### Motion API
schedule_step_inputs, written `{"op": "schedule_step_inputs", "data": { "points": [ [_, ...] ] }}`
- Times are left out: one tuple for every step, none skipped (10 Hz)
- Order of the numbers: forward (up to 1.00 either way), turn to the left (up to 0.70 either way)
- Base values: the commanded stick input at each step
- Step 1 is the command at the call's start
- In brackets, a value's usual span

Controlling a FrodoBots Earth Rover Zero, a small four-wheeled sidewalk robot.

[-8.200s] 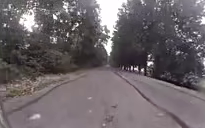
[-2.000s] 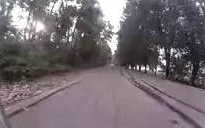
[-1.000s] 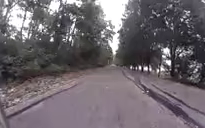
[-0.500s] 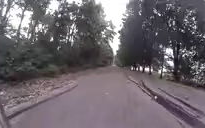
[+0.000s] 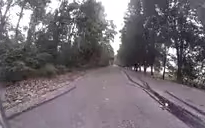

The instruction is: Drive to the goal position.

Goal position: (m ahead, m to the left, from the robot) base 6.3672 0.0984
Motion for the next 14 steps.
{"op": "schedule_step_inputs", "data": {
  "points": [
    [0.7,-0.03],
    [0.7,-0.03],
    [0.7,-0.05],
    [0.7,-0.11],
    [0.7,-0.05],
    [0.7,0.0],
    [0.7,0.0],
    [0.7,0.0],
    [0.7,0.0],
    [0.7,0.0],
    [0.7,0.0],
    [0.7,0.0],
    [0.7,0.0],
    [0.7,0.0]
  ]
}}
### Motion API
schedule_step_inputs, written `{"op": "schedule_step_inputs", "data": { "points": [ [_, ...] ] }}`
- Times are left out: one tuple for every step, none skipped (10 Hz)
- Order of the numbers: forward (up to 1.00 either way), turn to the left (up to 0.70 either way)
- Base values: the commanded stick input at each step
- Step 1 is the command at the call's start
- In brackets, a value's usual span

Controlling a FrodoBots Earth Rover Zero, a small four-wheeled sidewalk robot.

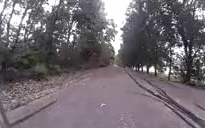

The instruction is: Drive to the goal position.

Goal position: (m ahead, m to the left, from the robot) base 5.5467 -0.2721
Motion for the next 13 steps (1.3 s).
{"op": "schedule_step_inputs", "data": {
  "points": [
    [0.7,0.0],
    [0.7,0.0],
    [0.7,0.0],
    [0.7,0.0],
    [0.7,0.0],
    [0.7,0.0],
    [0.7,0.0],
    [0.7,0.0],
    [0.7,0.0],
    [0.7,0.0],
    [0.7,0.0],
    [0.7,0.0],
    [0.7,0.0]
  ]
}}
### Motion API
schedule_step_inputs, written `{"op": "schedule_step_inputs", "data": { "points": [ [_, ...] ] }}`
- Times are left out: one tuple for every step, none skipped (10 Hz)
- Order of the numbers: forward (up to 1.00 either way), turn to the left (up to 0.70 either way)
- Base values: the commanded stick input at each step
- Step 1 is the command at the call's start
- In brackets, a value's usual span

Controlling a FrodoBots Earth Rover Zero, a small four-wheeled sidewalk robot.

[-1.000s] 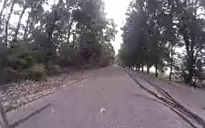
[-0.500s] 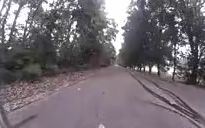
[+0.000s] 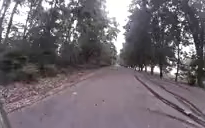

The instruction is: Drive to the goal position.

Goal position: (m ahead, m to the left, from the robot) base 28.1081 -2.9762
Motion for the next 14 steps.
{"op": "schedule_step_inputs", "data": {
  "points": [
    [0.7,0.0],
    [0.7,0.0],
    [0.7,0.0],
    [0.7,0.0],
    [0.7,0.0],
    [0.7,0.0],
    [0.7,-0.02],
    [0.7,-0.03],
    [0.7,-0.03],
    [0.7,-0.03],
    [0.7,-0.03],
    [0.7,-0.03],
    [0.7,-0.03],
    [0.7,-0.03]
  ]
}}
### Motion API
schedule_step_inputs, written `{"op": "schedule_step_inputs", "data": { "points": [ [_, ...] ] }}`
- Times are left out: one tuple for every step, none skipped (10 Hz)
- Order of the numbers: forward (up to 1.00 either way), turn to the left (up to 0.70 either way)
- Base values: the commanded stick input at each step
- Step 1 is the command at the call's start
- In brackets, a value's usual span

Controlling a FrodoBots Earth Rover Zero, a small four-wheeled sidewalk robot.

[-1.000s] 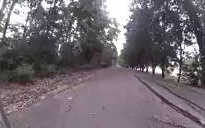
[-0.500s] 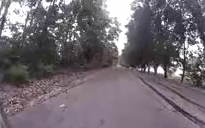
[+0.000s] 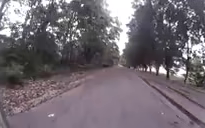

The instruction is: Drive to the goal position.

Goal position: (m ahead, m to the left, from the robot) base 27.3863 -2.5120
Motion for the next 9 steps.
{"op": "schedule_step_inputs", "data": {
  "points": [
    [0.7,-0.03],
    [0.7,-0.03],
    [0.7,-0.03],
    [0.7,-0.03],
    [0.7,-0.03],
    [0.7,-0.03],
    [0.7,-0.03],
    [0.7,-0.03],
    [0.7,-0.03]
  ]
}}
